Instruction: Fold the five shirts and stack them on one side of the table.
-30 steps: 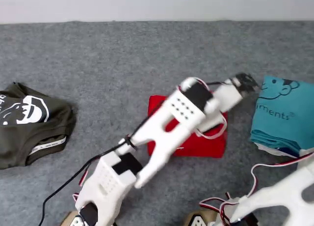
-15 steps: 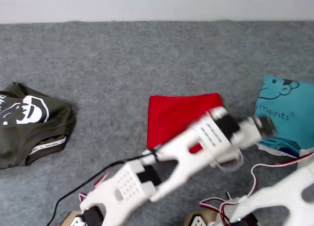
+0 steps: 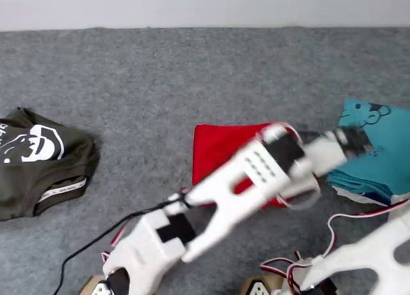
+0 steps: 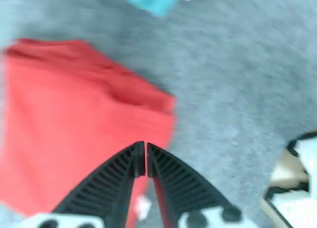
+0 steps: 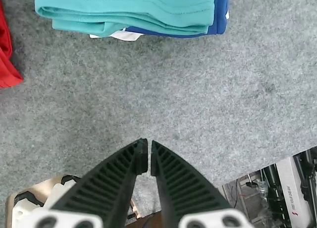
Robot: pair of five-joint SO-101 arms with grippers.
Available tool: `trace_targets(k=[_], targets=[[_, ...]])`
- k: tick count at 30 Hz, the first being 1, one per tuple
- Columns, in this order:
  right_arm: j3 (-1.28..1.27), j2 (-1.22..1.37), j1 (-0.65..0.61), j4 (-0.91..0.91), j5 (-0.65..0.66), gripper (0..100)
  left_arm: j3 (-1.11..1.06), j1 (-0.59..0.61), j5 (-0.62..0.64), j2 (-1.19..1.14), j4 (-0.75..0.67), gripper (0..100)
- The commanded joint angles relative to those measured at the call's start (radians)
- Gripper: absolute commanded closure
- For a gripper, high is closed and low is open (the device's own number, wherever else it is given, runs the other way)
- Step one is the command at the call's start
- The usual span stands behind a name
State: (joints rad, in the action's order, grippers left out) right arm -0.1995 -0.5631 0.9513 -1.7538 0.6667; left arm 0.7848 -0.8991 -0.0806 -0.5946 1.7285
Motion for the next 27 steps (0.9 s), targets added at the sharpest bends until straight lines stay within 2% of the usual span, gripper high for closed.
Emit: trace_targets(k=[1, 6, 13, 20, 23, 27], targets=[[0.005, -0.041, 0.004, -0.028, 0.006, 97.3, 0.039, 0.092, -0.008, 0.080, 0.025, 99], [0.005, -0.041, 0.004, -0.027, 0.006, 97.3, -0.001, 0.112, -0.012, -0.043, 0.009, 99], [0.005, -0.041, 0.008, -0.030, 0.006, 97.3, 0.031, -0.005, -0.014, -0.259, 0.015, 99], [0.005, -0.041, 0.010, -0.031, 0.006, 97.3, 0.065, -0.100, -0.014, -0.269, 0.026, 99], [0.006, -0.041, 0.010, -0.033, 0.006, 97.3, 0.065, -0.072, -0.011, -0.249, 0.028, 99], [0.014, -0.041, 0.001, -0.033, 0.005, 97.2, 0.058, -0.021, -0.006, -0.101, 0.028, 99]])
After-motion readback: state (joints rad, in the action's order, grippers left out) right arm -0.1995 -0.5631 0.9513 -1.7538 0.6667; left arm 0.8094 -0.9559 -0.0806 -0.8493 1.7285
